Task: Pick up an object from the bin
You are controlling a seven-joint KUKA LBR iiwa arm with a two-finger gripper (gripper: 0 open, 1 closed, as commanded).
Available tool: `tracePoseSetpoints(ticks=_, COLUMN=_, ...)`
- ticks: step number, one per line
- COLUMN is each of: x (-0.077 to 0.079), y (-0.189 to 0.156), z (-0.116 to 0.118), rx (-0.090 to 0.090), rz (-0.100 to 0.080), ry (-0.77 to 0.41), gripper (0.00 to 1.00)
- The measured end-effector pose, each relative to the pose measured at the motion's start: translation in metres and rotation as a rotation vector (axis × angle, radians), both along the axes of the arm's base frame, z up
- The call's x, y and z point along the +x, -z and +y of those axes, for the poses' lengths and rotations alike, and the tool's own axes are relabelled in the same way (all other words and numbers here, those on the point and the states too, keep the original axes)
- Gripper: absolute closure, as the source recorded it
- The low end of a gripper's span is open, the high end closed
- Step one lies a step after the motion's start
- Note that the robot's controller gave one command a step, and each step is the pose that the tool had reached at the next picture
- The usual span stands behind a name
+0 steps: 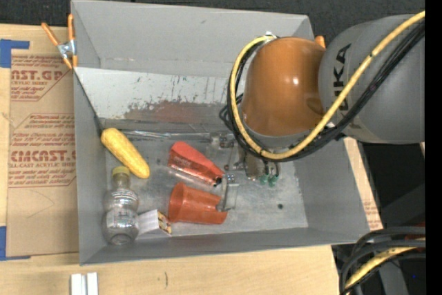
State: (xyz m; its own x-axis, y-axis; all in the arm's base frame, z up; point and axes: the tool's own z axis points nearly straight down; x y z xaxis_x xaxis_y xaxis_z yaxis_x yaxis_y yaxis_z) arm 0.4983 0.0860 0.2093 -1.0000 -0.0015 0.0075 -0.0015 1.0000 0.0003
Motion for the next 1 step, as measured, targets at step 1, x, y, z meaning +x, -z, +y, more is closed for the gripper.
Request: tracePoseSetpoints(ticks=1, x=0.0016, y=-0.0045, z=-0.0005, rx=0.001, rz=-0.008, ry=0.001, gripper=0.00)
